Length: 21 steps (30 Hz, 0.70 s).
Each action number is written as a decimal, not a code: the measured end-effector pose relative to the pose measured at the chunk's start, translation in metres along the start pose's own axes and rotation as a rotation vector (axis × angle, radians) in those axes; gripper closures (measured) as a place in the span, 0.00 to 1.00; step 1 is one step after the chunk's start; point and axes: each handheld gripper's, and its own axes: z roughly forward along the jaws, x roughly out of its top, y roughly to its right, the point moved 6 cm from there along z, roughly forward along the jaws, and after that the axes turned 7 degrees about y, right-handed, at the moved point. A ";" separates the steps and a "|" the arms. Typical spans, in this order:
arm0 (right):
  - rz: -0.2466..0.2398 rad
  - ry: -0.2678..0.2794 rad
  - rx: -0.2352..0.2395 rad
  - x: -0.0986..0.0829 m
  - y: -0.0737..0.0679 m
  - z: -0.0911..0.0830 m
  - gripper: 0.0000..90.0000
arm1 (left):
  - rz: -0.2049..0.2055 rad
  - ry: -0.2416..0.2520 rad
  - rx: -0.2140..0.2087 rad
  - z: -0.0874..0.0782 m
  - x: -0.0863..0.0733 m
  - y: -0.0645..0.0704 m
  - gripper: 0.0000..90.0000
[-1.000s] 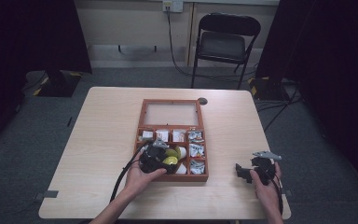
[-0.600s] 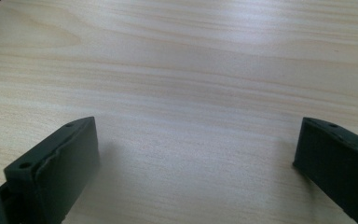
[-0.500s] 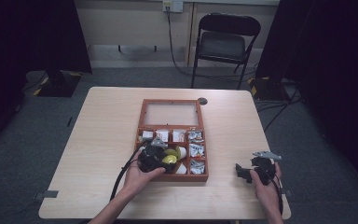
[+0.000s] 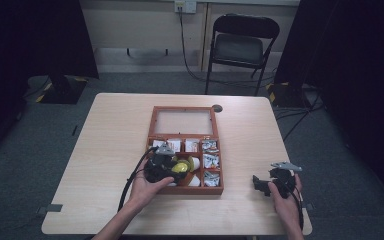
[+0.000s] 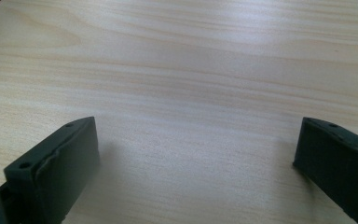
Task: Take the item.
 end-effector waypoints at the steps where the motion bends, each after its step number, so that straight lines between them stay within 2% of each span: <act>1: 0.000 0.000 0.000 0.000 0.000 0.000 0.00 | 0.003 -0.003 -0.002 -0.001 0.000 0.000 0.44; 13: 0.000 0.000 0.000 0.000 0.000 0.000 0.00 | -0.008 0.054 -0.015 -0.020 0.012 -0.004 0.44; 18: 0.000 0.000 0.000 0.000 0.000 0.000 0.00 | 0.006 0.048 -0.008 -0.023 0.011 -0.006 0.44; 21: 0.000 0.000 0.000 0.000 0.000 0.000 0.00 | -0.001 0.055 -0.008 -0.025 0.012 -0.006 0.44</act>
